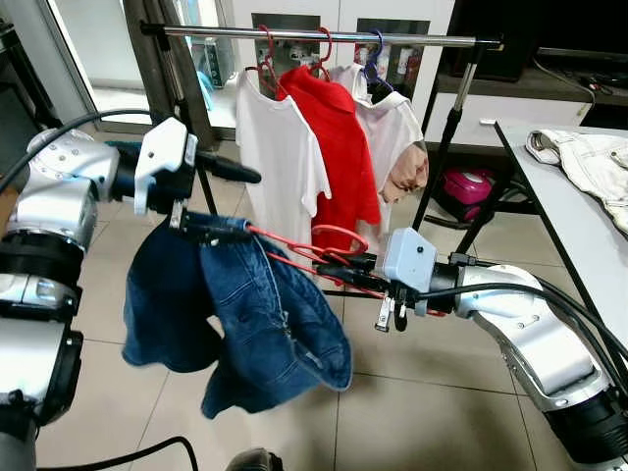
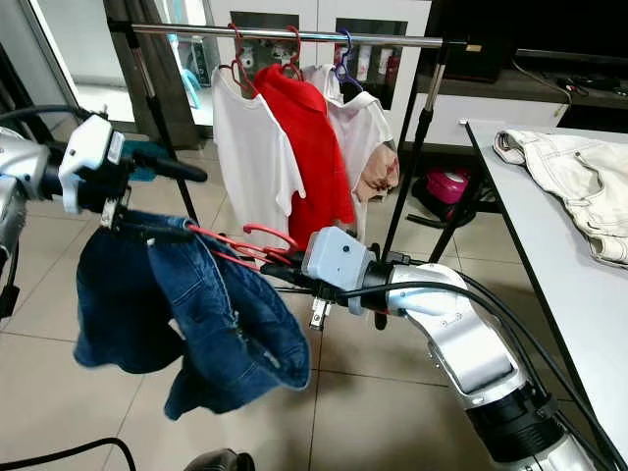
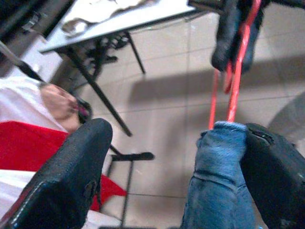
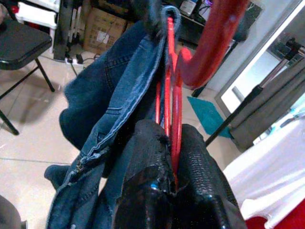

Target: Hang hanger

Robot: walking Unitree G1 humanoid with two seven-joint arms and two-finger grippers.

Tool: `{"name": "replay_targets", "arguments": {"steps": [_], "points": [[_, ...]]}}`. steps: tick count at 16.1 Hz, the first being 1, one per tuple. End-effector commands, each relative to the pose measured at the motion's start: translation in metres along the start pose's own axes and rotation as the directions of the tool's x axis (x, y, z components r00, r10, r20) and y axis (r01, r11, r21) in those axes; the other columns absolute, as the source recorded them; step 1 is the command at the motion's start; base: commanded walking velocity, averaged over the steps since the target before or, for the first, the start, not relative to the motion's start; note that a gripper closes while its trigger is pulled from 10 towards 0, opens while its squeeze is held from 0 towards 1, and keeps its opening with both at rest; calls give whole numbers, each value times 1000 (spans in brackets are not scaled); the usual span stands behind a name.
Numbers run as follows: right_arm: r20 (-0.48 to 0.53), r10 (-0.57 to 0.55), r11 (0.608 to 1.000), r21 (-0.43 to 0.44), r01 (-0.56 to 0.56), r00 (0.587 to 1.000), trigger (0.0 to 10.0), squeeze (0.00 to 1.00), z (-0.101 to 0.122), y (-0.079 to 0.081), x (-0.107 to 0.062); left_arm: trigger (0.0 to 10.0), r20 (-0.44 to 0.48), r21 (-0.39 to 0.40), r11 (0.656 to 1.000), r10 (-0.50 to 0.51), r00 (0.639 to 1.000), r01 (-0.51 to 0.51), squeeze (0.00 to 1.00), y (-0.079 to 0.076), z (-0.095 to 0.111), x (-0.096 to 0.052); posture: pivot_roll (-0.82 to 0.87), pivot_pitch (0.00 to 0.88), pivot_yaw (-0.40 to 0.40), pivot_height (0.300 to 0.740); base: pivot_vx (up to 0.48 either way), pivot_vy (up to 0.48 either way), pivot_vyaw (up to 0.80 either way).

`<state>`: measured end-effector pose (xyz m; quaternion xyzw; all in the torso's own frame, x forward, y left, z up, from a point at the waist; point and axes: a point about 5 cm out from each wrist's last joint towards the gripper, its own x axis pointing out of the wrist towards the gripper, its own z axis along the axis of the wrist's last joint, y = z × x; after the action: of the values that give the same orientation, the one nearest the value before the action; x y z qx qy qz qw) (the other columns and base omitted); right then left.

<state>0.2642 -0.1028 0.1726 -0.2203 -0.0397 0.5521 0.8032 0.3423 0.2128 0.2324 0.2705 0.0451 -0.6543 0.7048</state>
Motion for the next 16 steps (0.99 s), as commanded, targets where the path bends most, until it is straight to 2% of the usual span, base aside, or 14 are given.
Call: {"name": "replay_targets", "arguments": {"steps": [1, 2, 3, 4, 5, 6, 12, 16], "points": [[58, 10, 999, -40, -7, 998, 10000, 0, 13, -1, 0, 10000, -14, -31, 999, -36, 999, 36, 537, -5, -7, 6, -85, 0, 65, 740, 0, 0, 0], [58, 10, 999, -41, -8, 998, 10000, 0, 13, -1, 0, 4784, -26, -38, 998, -53, 998, 52, 341, -7, -11, 10, -91, 0, 68, 740, 0, 0, 0], [59, 11, 999, -42, -9, 998, 10000, 0, 14, -1, 0, 0, -44, -41, 997, -68, 997, 66, 188, -9, -16, 14, -96, 0, 70, 740, 0, 0, 0], [60, 10, 999, -43, -8, 998, 10000, 0, 14, -1, 0, 0, -51, -47, 996, -73, 996, 70, 78, -9, -18, 16, -96, 0, 70, 740, 0, 0, 0], [59, 9, 999, -44, -6, 998, 10000, 0, 14, -1, -1, 0, -53, -50, 996, -75, 996, 72, 16, -8, -17, 16, -103, 0, 74, 740, 0, 0, 0], [58, 8, 999, -44, -5, 998, 10000, 0, 14, -1, -1, 0, -53, -49, 996, -74, 996, 72, 0, -7, -17, 16, -103, 0, 74, 740, 0, 0, 0], [62, 7, 999, -52, -4, 998, 10000, 0, 16, -3, -1, 0, -63, -27, 992, -122, 991, 121, 0, -8, -10, 23, -100, 0, 71, 740, 0, 0, 0], [71, -32, 996, -76, 37, 997, 10000, 0, 20, -10, -2, 0, -82, 35, 992, -120, 989, 123, 0, -6, -6, 24, -101, 0, 70, 740, 0, 0, 0]]}}
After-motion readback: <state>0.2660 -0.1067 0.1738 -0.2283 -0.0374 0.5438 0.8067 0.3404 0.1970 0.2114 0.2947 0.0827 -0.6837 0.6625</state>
